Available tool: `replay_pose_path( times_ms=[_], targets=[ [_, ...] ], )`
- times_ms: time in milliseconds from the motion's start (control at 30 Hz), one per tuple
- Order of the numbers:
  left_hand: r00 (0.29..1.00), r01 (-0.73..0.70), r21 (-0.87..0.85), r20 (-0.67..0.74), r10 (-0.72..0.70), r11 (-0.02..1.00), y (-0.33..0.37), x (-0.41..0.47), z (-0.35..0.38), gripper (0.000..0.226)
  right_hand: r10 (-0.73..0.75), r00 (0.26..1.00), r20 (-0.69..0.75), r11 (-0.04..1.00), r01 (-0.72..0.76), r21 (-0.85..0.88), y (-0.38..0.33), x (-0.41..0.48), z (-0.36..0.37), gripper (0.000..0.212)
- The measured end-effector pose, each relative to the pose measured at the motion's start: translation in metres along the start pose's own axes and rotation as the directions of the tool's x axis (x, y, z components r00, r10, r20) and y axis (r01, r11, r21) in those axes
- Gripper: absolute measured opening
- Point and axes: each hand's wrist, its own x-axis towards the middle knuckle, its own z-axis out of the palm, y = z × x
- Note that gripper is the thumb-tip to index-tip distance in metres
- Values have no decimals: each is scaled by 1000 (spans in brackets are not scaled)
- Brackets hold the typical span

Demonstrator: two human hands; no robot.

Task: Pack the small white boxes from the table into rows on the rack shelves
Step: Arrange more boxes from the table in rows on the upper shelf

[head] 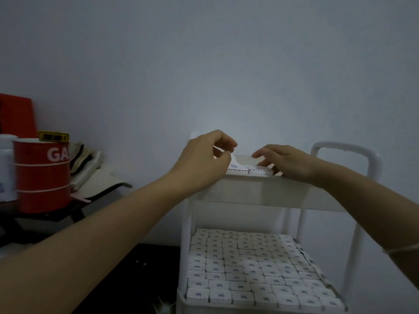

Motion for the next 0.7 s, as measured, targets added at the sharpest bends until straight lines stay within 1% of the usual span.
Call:
replay_pose_path(
  times_ms=[33, 67, 100, 133, 200, 233, 267, 300, 333, 400, 467, 533, 600, 700],
  targets=[
    [1000, -11, -16, -9, 11, 1000, 0, -10, -6, 22, -4, 999, -37, 997, 1, -79, -1, -2, 2, 38],
    [999, -23, -35, -29, 22, 999, 0, -22, -12, 22, -26, 994, -107, 991, 11, -136, -3, -5, 4, 39],
    [998, -33, -48, -59, 30, 998, 0, -35, -19, 23, -83, 977, -196, 984, 48, -173, -8, -11, 8, 39],
    [995, -39, -52, -89, 34, 998, 0, -49, -27, 24, -154, 945, -289, 977, 102, -187, -16, -18, 12, 38],
    [995, -25, -58, -99, 19, 998, -8, -80, -42, 27, -310, 844, -438, 948, 236, -216, -39, -35, 28, 30],
    [998, 11, -67, -62, -15, 998, -15, -96, -50, 27, -375, 796, -476, 926, 299, -230, -52, -45, 41, 26],
    [997, 71, -72, -3, -72, 995, -25, -114, -57, 27, -437, 761, -479, 899, 369, -235, -66, -56, 57, 23],
    [989, 141, -58, 62, -138, 988, -36, -133, -63, 27, -499, 740, -451, 866, 443, -231, -81, -69, 77, 20],
    [972, 208, -32, 120, -203, 978, -49, -152, -70, 27, -556, 733, -392, 830, 513, -220, -96, -83, 100, 19],
    [924, 338, 24, 182, -336, 941, -78, -191, -87, 27, -654, 730, -200, 757, 627, -185, -122, -109, 151, 19],
    [874, 443, 85, 182, -451, 893, -103, -226, -108, 30, -699, 714, 27, 706, 696, -128, -142, -125, 203, 23],
    [850, 487, 175, 128, -511, 855, -123, -259, -131, 33, -680, 714, 168, 717, 695, -51, -154, -132, 252, 31],
    [837, 501, 282, 84, -541, 819, -138, -288, -151, 36, -622, 739, 261, 765, 643, 2, -162, -130, 295, 36],
    [803, 481, 451, 119, -585, 752, -152, -320, -168, 37, -546, 760, 354, 820, 572, 37, -174, -118, 341, 42]
  ],
)
